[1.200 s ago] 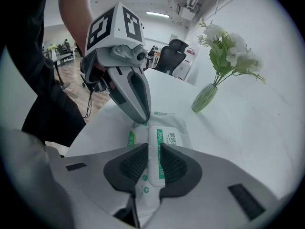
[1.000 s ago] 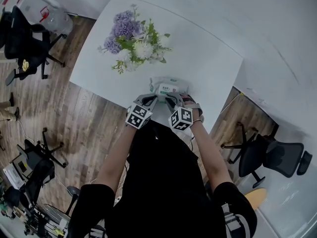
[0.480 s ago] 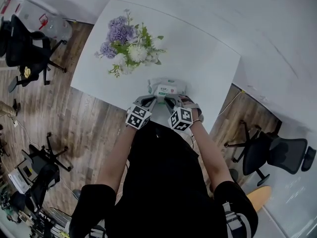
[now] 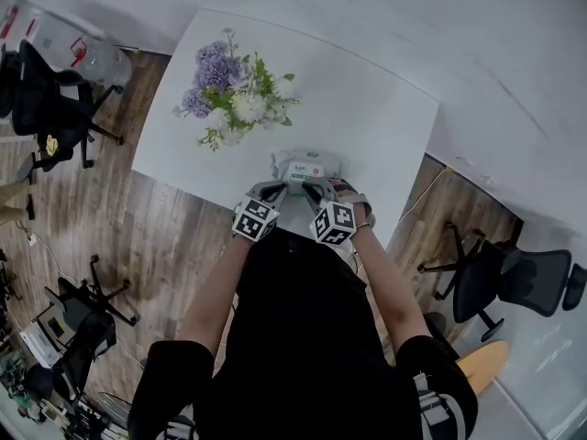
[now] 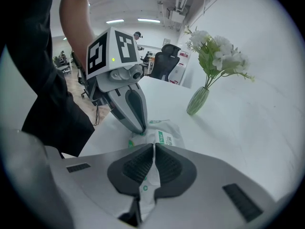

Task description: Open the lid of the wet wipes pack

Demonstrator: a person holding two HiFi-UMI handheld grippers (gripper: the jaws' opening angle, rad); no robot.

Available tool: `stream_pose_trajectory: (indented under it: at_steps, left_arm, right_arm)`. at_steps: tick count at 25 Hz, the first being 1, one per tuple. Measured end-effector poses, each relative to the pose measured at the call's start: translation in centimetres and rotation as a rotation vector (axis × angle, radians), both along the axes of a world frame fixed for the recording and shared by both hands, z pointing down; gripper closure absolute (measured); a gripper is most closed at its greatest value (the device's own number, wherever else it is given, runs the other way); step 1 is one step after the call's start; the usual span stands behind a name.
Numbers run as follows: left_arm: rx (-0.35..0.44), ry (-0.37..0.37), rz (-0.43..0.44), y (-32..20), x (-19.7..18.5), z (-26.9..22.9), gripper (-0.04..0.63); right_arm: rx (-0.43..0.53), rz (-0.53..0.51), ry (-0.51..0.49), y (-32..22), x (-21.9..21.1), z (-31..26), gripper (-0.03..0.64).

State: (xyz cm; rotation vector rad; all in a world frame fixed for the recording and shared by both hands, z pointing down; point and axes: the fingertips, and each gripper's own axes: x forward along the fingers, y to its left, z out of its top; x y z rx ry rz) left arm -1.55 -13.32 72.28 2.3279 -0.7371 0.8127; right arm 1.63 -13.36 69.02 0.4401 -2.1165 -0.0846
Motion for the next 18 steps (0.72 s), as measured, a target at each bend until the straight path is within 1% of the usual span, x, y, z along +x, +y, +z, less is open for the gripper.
stream_pose_trajectory:
  at_steps: [5, 12, 18]
  left_arm:
    - [-0.011, 0.003, 0.009, 0.2, 0.0, -0.1, 0.574]
    - [-0.014, 0.010, -0.003, 0.2, 0.0, -0.1, 0.574]
    - [-0.011, 0.006, 0.027, 0.2, 0.0, 0.1, 0.574]
  right_arm:
    - [0.027, 0.007, -0.005, -0.6, 0.1, -1.2, 0.589]
    - [0.081, 0.064, -0.039, -2.6, 0.7, -3.1, 0.592]
    - [0.120, 0.084, -0.032, -4.6, 0.9, -3.6, 0.591]
